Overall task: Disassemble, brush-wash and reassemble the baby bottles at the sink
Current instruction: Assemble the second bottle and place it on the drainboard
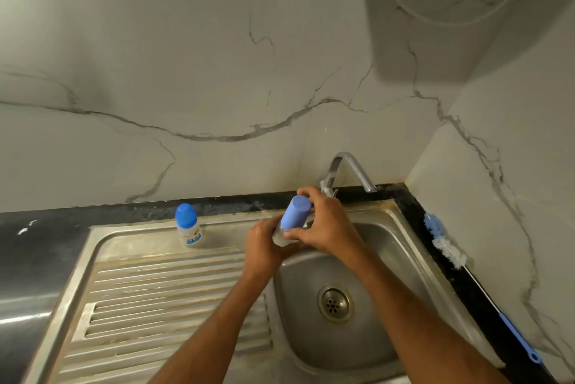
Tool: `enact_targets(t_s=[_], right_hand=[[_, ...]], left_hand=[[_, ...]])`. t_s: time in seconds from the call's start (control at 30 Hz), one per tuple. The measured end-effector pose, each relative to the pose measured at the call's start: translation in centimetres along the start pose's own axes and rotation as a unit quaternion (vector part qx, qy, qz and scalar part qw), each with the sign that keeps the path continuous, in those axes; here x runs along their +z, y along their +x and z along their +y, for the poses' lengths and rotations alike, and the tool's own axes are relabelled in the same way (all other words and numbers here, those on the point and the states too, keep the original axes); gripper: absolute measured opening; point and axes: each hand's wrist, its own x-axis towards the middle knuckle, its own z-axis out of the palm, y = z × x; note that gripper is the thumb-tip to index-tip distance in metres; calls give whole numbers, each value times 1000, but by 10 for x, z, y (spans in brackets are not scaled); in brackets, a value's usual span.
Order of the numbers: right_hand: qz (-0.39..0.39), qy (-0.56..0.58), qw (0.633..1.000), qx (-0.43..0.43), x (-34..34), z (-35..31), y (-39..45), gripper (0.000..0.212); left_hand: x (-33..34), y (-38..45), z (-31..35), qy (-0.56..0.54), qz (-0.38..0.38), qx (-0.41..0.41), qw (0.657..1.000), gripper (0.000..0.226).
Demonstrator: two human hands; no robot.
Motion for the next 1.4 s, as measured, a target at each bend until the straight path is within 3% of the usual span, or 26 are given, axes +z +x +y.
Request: enact_targets(t_s=[0.1,0.27,0.43,0.57,0.7,0.93,1.23,1.4], right_hand=[[32,11,999,-40,13,-5,3,63],[83,19,996,-22,45,-11,2,45],[94,75,993,2,77,-22,8,45],[30,104,993,47,101,-29,19,60],[0,125,988,87,124,-32,31,62],[2,114,986,118,155,-38,60,60],[-4,99,985,141,194,-36,86,50],[-11,95,983,158,211,-27,94,55]], left_hand=[[-7,-1,-3,-16,12,-9,1000,42],[-18,-5,-15,-31,25,-25,999,45],[-36,-6,-29,-23,42,-43,998,41],[-46,-7,-49,-21,63,-64,996,47],[-51,-5,-67,-27,77,-83,993,51],[-57,-4,-97,5,91,-108,990,53],[-56,7,-134,17,91,-160,983,37],[-50,12,-155,31,73,-177,981,36]])
